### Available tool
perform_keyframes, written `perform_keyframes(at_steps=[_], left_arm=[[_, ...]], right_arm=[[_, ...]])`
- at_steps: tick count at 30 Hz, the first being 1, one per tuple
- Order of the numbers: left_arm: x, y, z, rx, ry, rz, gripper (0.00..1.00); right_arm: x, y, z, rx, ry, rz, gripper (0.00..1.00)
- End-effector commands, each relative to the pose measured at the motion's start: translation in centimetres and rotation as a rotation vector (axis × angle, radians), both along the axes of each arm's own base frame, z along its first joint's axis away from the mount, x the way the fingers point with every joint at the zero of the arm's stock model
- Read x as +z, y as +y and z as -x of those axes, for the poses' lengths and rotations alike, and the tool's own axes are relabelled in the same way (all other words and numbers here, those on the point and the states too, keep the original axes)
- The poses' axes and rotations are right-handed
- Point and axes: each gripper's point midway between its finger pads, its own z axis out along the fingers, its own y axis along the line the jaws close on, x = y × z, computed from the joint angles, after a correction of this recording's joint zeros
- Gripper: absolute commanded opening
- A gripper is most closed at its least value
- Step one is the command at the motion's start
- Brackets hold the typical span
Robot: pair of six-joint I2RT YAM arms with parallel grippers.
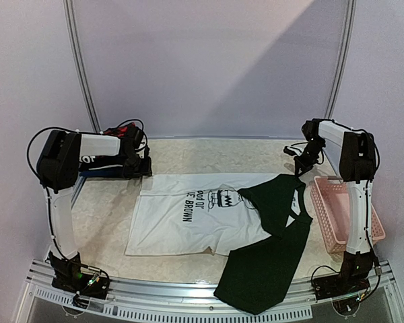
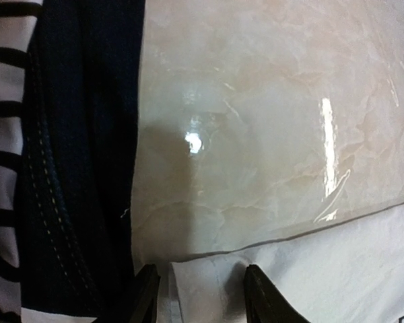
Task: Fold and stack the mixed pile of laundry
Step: Flatten out the 1/3-folded T-shirt at the center of the board.
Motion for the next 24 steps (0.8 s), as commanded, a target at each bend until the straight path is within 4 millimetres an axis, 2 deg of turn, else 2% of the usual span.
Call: perform_keyframes(at_steps=[1, 5, 9, 14, 15, 17, 20, 24], left_arm=[[-1.0, 0.6, 0.7, -0.05, 0.061, -0.001, 0.44], [-1.8, 0.9, 0.4, -0.052, 0.074, 0.0, 0.37], [-1.6, 0.7, -0.7, -0.053, 0.037, 0.016, 0.26], [-0.9, -0.9, -1.9, -0.102, -0.013, 0.095, 0.02], [-0.6, -1.3, -2.0, -0.11, -0.019, 0.114, 0.0], [0.6, -1.7, -2.2, -0.115, -0.045, 0.142, 0.0], [4.2, -2.0, -2.5, -0.124, -0.144, 0.167, 0.0], [10.7, -2.2, -2.1, -0.164, -0.325, 0.2, 0.0]], right_arm=[[0.2, 0.0, 0.0, -0.016, 0.005, -0.014, 0.0], [0.1, 0.0, -0.1, -0.016, 0.002, -0.017, 0.0], [0.1, 0.0, -0.2, -0.018, 0.001, -0.017, 0.0], [0.3, 0.0, -0.8, -0.026, -0.024, -0.02, 0.0], [0.5, 0.1, -1.0, -0.03, -0.034, -0.021, 0.0], [1.1, 0.0, -1.4, -0.037, -0.052, -0.022, 0.0], [2.7, -0.1, -2.0, -0.044, -0.095, -0.021, 0.0], [7.8, 0.1, -3.2, -0.056, -0.22, -0.046, 0.0]])
